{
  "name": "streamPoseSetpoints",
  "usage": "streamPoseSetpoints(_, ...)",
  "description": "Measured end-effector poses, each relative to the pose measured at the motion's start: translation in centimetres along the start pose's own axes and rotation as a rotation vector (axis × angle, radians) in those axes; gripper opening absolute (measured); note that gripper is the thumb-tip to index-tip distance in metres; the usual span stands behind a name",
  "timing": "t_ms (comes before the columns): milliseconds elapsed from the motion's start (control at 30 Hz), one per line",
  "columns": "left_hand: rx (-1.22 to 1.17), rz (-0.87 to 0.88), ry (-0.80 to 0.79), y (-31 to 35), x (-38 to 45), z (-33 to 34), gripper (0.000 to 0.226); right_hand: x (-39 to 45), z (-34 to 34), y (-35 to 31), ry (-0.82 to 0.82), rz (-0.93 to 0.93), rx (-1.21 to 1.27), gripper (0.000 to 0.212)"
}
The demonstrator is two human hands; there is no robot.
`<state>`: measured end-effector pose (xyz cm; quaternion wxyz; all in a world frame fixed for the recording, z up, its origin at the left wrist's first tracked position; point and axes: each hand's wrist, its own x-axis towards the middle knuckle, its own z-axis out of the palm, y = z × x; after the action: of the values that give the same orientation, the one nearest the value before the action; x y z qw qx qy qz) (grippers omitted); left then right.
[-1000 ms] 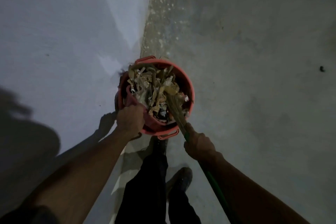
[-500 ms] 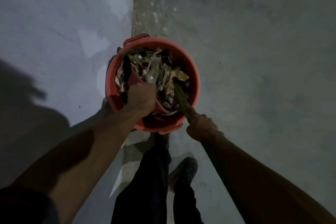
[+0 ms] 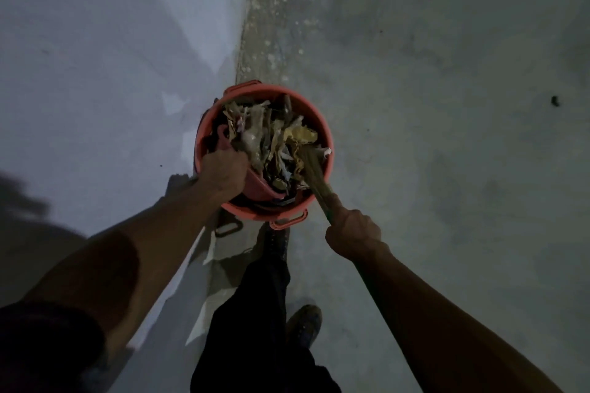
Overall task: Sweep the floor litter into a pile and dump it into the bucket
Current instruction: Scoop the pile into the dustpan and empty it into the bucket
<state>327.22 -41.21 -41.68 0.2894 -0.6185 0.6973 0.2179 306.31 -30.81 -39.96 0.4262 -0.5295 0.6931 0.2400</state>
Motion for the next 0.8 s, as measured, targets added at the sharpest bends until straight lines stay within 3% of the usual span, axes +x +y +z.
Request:
streamPoseSetpoints(200,0.119,0.062,0.139,-1.5,-5.2,0.4,0.019,-7.0,0.3,1.7,0.137,-0.005,-0.065,0.079)
streamPoseSetpoints(400,0.185,0.116,0.277,-1.8,-7.2,-0.2,0.023,-8.5,1.2,1.4,0.127,-0.064,0.102,0.072)
streamPoseSetpoints(667,0.214,0.194,0.115,-0.6,-0.9,2.6,0.039,-1.8,3.3,-2.0,-0.022,-0.074,0.196,0.067)
streamPoseSetpoints(800,0.256,0.239,0.140,0.3,2.7,4.2,0.034,2.5,4.2,-2.8,-0.082,-0.047,0.199,0.063)
